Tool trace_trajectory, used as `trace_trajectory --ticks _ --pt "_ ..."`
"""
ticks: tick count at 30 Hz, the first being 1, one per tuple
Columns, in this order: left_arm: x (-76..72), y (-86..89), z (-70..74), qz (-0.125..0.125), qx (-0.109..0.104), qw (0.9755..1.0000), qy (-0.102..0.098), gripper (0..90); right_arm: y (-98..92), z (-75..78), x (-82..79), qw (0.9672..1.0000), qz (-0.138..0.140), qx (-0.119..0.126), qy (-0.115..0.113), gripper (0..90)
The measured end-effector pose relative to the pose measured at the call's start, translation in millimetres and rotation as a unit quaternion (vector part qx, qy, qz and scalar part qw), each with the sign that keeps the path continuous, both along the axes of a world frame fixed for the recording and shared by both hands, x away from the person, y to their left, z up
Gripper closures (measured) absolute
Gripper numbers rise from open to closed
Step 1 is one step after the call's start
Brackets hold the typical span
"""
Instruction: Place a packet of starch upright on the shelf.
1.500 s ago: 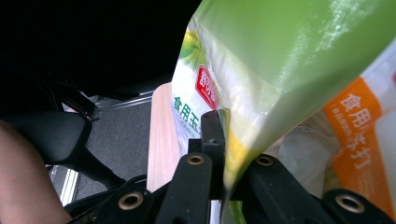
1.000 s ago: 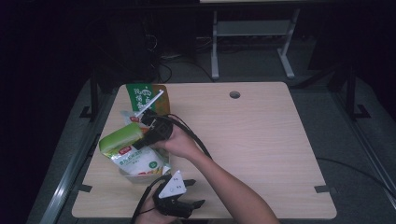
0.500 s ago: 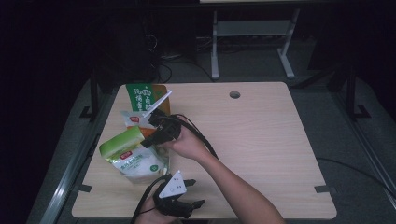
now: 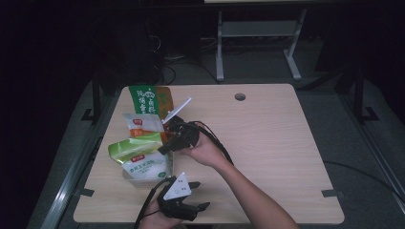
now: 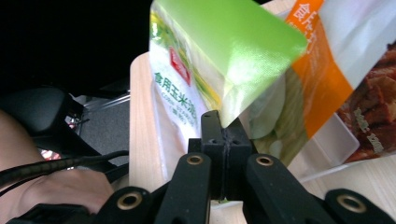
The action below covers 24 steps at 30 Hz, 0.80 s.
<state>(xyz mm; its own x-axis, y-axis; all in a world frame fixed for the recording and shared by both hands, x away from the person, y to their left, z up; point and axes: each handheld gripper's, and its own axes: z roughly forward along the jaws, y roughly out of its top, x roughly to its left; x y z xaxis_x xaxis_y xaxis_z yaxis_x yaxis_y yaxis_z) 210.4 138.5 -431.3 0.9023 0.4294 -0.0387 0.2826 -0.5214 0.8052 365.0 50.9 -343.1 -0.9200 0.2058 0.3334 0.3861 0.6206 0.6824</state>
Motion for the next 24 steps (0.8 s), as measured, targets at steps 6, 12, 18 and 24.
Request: trace_trajectory --ticks 6,12,18,24 --pt "2.4 1.9 0.3 0.004 -0.002 1.0 0.0 31.0 -12.6 3.3 -1.6 0.9997 -0.011 0.022 0.004 71.3" --pt "3.2 4.2 -0.4 0.005 0.001 1.0 0.002 31.0 -39.1 6.6 1.8 0.9984 -0.049 0.028 -0.006 58.0" --pt "3.4 5.3 -1.1 0.011 -0.004 0.9999 0.005 30.6 -73.3 4.3 6.5 0.9957 -0.09 0.023 -0.004 52.0" --pt "6.1 5.5 -1.0 0.015 -0.004 0.9999 0.003 30.6 -102.7 -5.6 8.5 0.9923 -0.122 0.021 0.0 49.1"
